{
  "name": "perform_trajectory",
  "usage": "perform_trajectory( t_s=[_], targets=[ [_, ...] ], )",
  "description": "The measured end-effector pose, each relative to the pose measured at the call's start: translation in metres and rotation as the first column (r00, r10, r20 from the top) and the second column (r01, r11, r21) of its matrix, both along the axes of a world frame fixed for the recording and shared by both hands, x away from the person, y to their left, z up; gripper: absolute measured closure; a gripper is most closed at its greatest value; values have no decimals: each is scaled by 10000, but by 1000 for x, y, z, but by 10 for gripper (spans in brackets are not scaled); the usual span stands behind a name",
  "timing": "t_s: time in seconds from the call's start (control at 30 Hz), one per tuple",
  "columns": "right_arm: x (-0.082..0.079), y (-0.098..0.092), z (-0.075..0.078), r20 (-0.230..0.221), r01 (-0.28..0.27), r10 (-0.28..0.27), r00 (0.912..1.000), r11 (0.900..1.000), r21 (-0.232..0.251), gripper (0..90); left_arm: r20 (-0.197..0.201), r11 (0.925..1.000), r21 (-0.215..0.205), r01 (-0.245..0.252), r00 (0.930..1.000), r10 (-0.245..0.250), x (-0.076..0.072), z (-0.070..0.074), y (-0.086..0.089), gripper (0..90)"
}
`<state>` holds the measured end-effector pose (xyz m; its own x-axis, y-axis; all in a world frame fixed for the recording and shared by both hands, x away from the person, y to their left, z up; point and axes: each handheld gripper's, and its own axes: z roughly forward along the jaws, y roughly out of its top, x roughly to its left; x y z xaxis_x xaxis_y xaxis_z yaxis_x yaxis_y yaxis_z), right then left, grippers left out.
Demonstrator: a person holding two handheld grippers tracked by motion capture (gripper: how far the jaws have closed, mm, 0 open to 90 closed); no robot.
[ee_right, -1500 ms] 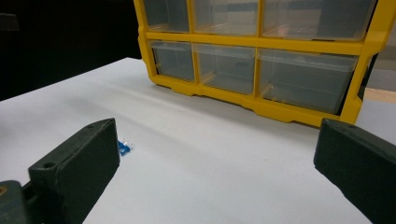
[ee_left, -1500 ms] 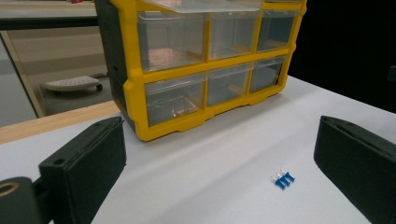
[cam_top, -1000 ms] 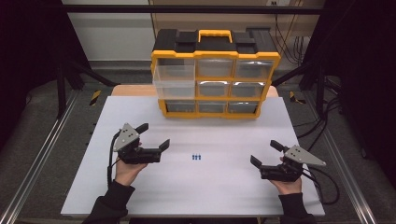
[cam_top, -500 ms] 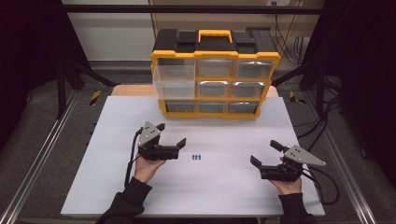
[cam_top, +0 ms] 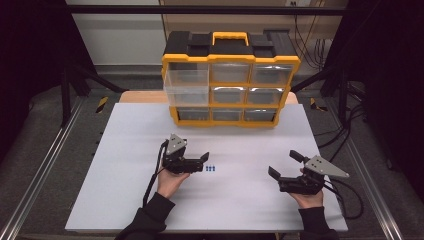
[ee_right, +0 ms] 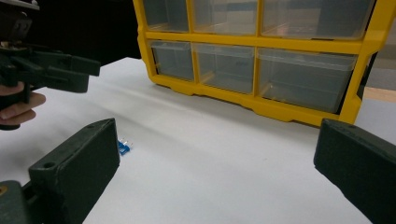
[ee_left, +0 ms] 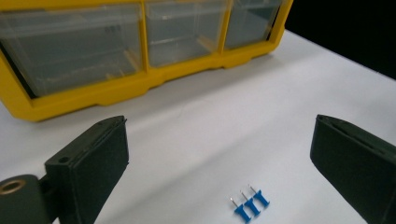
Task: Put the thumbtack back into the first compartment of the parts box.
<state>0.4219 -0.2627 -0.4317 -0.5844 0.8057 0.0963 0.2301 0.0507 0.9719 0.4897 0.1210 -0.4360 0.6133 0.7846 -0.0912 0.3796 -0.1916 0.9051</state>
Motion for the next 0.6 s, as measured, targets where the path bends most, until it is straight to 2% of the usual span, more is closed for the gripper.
perform_trajectory(
  t_s=[0.07,0.1,0.13,0.23,0.33,0.6],
  targets=[
    [0,0,0,-15,-13,13,10000,10000,11,13,-65,10000,79,-14,10000,14,-1,-4,-4,40],
    [-1,1,0,-84,-58,59,9999,9998,185,13,-132,10000,74,-22,9999,23,-1,-6,-5,44],
    [0,0,0,-38,-5,5,10000,10000,1,13,-210,10000,82,-23,9998,25,-1,-8,-6,49],
    [0,0,-1,4,-5,5,10000,10000,-53,13,-475,9999,127,-87,9988,93,-1,-15,-8,53],
    [0,0,0,-32,23,-23,10000,10000,-13,13,-791,9990,440,-120,9967,155,0,-21,-12,58],
    [0,0,-1,-45,33,-34,10000,10000,-30,13,-1265,9982,441,-415,9909,467,-1,-34,-16,139]
  ],
)
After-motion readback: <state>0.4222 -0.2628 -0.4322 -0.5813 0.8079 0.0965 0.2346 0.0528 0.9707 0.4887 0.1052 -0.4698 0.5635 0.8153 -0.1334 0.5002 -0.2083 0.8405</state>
